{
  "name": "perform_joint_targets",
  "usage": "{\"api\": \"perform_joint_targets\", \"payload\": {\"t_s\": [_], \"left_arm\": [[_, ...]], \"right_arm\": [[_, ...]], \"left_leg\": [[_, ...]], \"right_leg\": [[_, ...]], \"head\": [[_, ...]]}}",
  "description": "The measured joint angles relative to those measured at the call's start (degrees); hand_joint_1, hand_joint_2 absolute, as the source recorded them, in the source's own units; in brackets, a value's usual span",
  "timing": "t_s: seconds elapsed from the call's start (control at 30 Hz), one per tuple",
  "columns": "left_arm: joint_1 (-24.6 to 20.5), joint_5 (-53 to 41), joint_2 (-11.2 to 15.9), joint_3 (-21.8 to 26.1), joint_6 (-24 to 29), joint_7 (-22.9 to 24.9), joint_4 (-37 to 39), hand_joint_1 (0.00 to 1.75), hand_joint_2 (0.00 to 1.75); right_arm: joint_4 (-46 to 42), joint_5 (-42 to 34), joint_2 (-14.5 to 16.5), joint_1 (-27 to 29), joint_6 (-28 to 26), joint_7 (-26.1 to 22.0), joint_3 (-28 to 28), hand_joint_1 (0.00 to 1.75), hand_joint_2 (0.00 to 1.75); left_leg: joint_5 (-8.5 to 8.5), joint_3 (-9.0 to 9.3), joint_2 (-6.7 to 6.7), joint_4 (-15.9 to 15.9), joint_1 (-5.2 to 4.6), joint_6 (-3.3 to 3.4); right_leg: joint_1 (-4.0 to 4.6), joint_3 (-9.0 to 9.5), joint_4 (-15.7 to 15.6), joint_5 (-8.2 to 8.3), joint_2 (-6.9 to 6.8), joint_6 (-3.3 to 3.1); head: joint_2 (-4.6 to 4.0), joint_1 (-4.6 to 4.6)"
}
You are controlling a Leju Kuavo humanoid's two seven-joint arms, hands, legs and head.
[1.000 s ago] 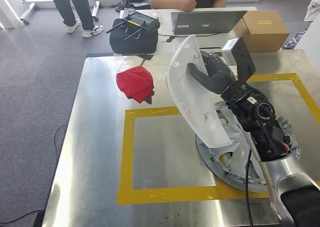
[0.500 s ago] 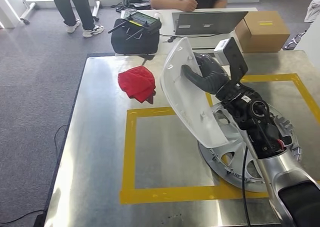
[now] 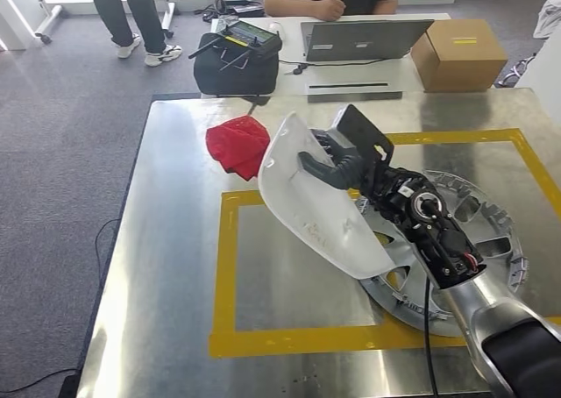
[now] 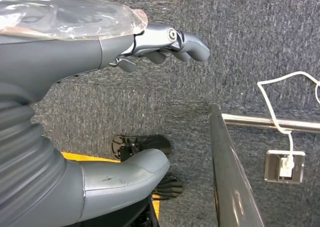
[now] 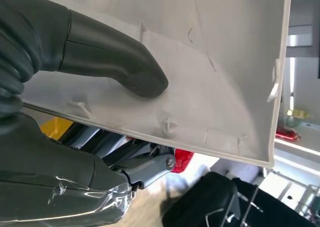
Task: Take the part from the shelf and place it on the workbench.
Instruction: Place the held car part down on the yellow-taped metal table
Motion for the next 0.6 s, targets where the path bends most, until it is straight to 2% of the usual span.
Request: {"api": "perform_joint_targets", "payload": {"t_s": [0.3, 0.6], "left_arm": [[0.04, 0.17, 0.01, 0.00, -0.05, -0.05, 0.00, 0.00, 1.75], [0.09, 0.37, 0.02, 0.00, -0.05, 0.05, 0.01, 0.00, 1.75]], "right_arm": [[5.05, 7.59, 0.00, 0.29, 0.86, -0.88, 4.11, 1.75, 1.75], [10.54, 13.01, 1.43, 0.15, -0.58, -4.65, 7.26, 1.75, 1.75]], "left_leg": [[0.00, 0.00, 0.00, 0.00, 0.00, 0.00], [0.00, 0.01, -0.02, 0.00, 0.00, 0.00]], "right_leg": [[-0.01, 0.01, 0.00, 0.00, 0.00, 0.00], [-0.01, 0.03, 0.00, 0.00, -0.02, 0.00]], "head": [[0.00, -0.06], [0.00, -0.16]]}}
